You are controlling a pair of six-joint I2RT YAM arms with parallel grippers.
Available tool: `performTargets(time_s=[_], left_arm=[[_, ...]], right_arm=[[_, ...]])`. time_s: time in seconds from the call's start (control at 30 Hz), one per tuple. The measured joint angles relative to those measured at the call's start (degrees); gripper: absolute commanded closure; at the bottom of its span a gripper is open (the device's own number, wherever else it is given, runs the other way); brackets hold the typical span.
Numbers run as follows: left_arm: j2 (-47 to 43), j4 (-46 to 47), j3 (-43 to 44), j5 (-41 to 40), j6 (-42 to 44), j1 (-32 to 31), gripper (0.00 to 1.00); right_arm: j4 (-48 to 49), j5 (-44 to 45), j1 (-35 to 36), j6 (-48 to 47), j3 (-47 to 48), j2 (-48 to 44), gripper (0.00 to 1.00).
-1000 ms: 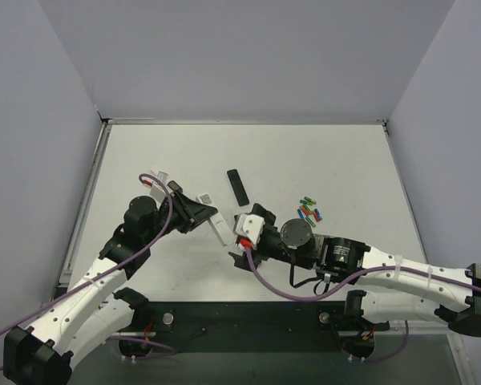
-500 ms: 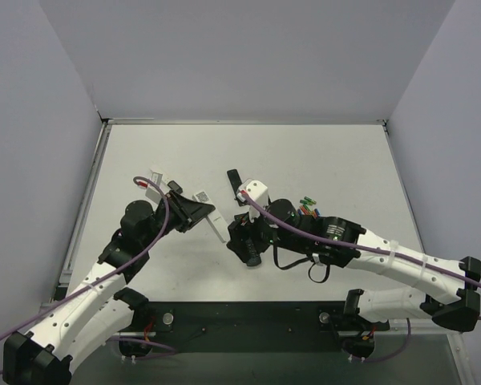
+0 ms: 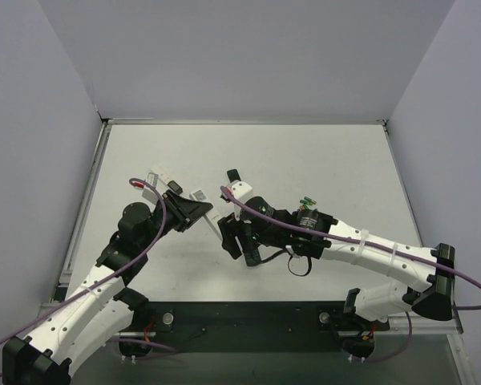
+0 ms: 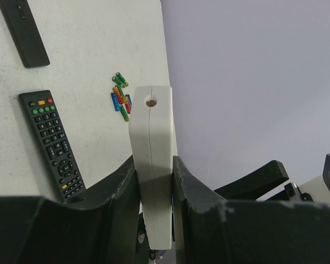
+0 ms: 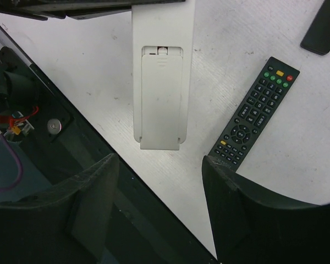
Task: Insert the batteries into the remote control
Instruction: Remove the battery cover from the remote control.
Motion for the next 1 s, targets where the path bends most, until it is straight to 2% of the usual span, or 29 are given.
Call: performTargets(time_s=[0.33,0.7,0.8,0.93,1.0], left_arm=[[-0.1,0.0,0.0,-0.3,0.0,0.0,1.0],[-0.7,0.0,-0.2,-0.6,0.0,0.0,1.0],[-0.8,0.0,-0.3,-1.0,0.0,0.0,1.0],[-1.0,0.0,-0.4,-1.8,-0.1,0.2,1.0],[-1.3,-0.1,-0.4,-2.1,0.0,0.2,1.0]], right_arm=[[1.2,0.0,-0.4,0.6,0.3,1.9,0.58],[2.3,0.2,-0.4,1.2,0.3,3.3,0.66],[2.5,0.3,-0.4,1.3,0.3,3.5,0.72],[2.4,0.4,-0.4,1.4,0.3,3.5,0.86],[2.4,0.4,-0.4,1.3,0.3,3.5,0.89]])
